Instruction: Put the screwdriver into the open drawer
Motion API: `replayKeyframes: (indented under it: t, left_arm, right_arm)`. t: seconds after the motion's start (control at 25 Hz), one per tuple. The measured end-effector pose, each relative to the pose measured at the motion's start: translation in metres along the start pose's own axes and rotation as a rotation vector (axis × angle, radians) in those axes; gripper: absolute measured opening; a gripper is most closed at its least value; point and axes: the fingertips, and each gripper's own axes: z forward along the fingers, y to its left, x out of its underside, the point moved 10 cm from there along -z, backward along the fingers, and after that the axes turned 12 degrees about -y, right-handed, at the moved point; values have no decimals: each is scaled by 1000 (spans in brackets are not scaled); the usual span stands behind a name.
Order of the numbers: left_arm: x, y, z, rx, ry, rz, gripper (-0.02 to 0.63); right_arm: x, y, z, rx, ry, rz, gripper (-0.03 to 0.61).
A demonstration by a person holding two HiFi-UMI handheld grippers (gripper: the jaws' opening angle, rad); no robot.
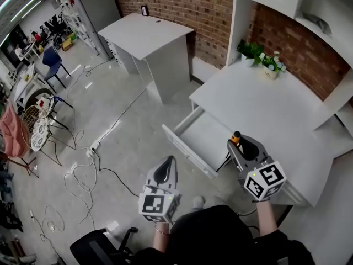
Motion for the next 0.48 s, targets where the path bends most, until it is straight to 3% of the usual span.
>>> replayKeyframes:
  t: [0.48]
  left_arm:
    - [37,15,45,-49,102,-77,9]
  right_arm:
    - [37,-30,67,-70,128,25,115]
